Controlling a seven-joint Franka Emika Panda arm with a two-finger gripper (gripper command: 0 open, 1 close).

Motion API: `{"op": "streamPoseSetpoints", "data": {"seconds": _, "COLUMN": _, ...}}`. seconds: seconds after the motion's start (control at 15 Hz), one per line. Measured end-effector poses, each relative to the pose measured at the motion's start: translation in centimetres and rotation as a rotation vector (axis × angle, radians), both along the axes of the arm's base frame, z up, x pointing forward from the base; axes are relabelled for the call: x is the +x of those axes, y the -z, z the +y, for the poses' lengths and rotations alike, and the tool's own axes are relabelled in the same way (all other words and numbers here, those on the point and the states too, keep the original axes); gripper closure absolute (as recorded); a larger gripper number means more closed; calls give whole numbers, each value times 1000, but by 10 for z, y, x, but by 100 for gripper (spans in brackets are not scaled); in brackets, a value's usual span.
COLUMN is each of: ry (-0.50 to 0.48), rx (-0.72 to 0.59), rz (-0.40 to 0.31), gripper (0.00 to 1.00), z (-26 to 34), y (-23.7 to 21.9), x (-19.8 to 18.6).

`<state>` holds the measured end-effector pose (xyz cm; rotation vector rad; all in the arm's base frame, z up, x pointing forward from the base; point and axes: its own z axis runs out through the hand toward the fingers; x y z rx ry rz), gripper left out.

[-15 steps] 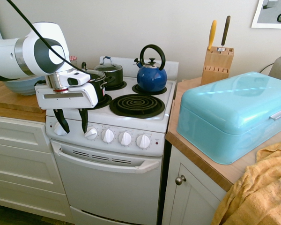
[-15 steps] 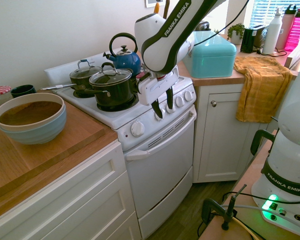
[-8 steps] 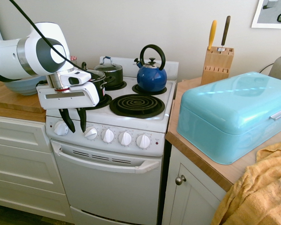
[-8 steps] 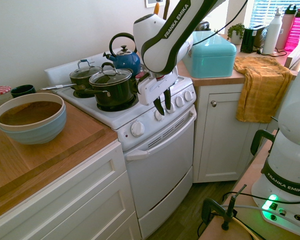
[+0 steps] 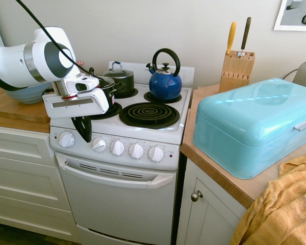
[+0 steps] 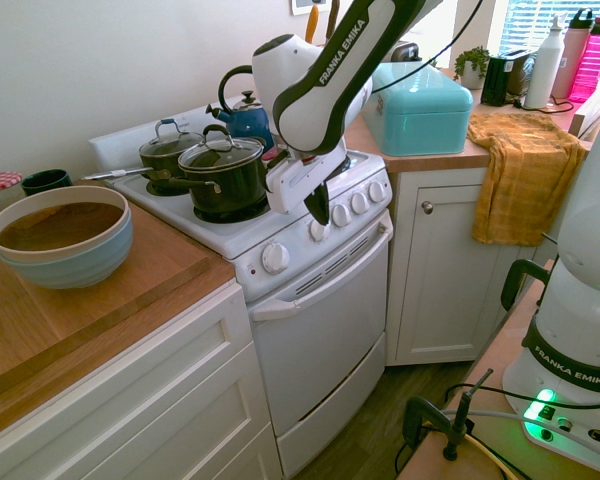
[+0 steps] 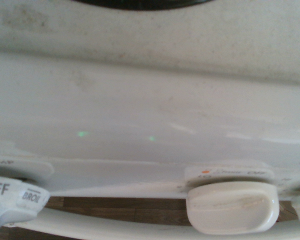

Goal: Turn off the stove

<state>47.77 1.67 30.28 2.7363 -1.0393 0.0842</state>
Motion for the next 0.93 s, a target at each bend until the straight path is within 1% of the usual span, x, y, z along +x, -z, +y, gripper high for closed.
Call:
{"op": "streamPoseSetpoints", "data": {"seconds": 0.6, "ry": 9, "rx": -52, "rz": 18, "gripper": 100, "z": -6, "y": 15, "x": 20}}
{"op": "streamPoseSetpoints", "data": {"seconds": 0.93, "ry": 2, "rx": -79, "rz": 18, "gripper": 100, "z": -5, "y": 16, "x": 24}}
